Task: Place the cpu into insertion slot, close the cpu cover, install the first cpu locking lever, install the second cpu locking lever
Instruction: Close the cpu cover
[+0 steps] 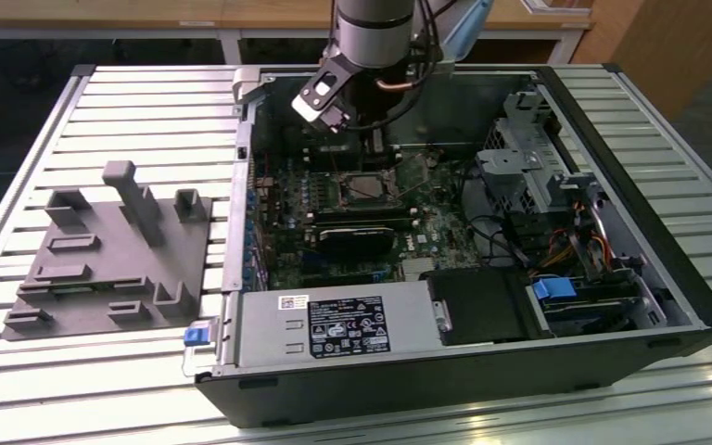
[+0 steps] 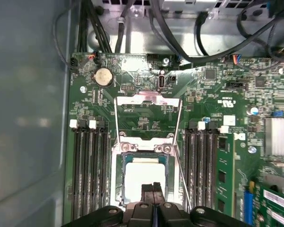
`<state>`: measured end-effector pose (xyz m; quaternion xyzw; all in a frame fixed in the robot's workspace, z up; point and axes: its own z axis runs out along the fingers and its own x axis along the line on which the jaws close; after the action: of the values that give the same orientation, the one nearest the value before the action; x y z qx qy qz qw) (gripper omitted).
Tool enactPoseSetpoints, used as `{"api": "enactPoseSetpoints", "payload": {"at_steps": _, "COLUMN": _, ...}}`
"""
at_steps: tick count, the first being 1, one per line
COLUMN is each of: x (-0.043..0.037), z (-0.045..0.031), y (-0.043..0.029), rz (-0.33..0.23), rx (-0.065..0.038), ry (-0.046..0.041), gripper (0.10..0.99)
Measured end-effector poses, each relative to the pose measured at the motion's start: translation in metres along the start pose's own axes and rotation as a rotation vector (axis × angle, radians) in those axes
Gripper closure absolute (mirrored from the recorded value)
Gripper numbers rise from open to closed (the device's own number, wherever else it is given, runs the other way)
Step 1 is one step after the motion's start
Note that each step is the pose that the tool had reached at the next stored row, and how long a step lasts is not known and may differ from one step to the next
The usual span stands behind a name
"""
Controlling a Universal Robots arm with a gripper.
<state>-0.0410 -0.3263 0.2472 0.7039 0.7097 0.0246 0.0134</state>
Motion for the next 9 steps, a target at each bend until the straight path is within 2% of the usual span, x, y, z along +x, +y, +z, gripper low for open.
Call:
{"api": "enactPoseSetpoints", "payload": {"at_steps": 5, "x": 0.0003, "z": -0.0208, "y": 0.0012, "rz": 0.0, "rx": 0.006, "ry": -0.0001, "gripper": 0.976}}
{"api": "enactPoseSetpoints", "payload": {"at_steps": 9, "x": -0.0018, "z": -0.0229, "y": 0.0013, "rz": 0.0, "rx": 0.007, "ry": -0.0001, "gripper": 0.976}}
